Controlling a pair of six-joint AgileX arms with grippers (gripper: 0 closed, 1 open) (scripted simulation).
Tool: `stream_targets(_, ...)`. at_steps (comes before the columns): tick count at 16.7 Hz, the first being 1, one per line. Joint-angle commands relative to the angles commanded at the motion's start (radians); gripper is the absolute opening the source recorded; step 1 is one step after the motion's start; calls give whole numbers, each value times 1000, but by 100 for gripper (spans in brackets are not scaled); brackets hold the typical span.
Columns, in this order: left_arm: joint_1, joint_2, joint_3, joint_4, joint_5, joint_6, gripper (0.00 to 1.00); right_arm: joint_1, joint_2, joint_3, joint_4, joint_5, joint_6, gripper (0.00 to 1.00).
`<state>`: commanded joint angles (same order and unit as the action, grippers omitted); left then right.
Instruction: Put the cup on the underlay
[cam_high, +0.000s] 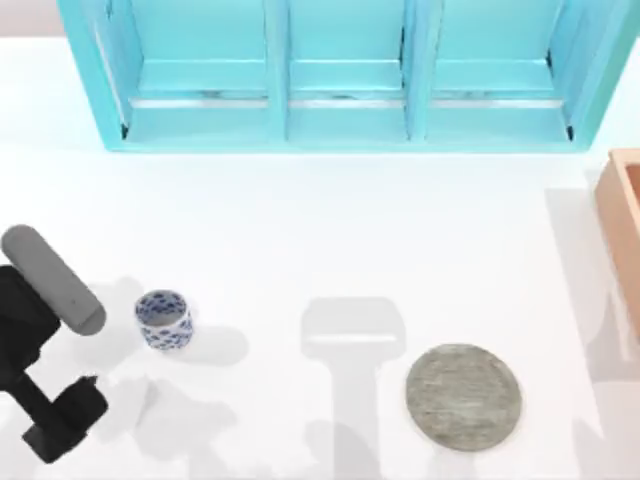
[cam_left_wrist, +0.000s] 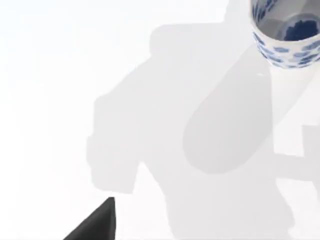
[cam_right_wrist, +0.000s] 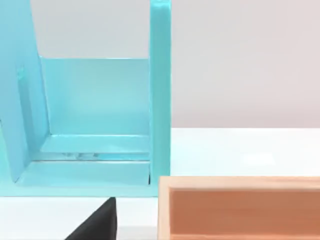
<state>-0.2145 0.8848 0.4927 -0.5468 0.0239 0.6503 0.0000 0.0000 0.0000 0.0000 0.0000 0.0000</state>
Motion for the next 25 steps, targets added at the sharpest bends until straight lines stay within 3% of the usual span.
stream_targets(6, -120, 517, 368, -363, 7, 318, 100, 0, 0, 0, 0, 0, 0, 100)
stream_targets(14, -207, 797, 788, -645, -16, 498, 100, 0, 0, 0, 0, 0, 0, 100)
stream_targets(18, -218, 819, 872, -686, -24, 510, 100, 0, 0, 0, 0, 0, 0, 100)
stream_targets(25, -215, 820, 856, -668, -24, 510, 100, 0, 0, 0, 0, 0, 0, 100)
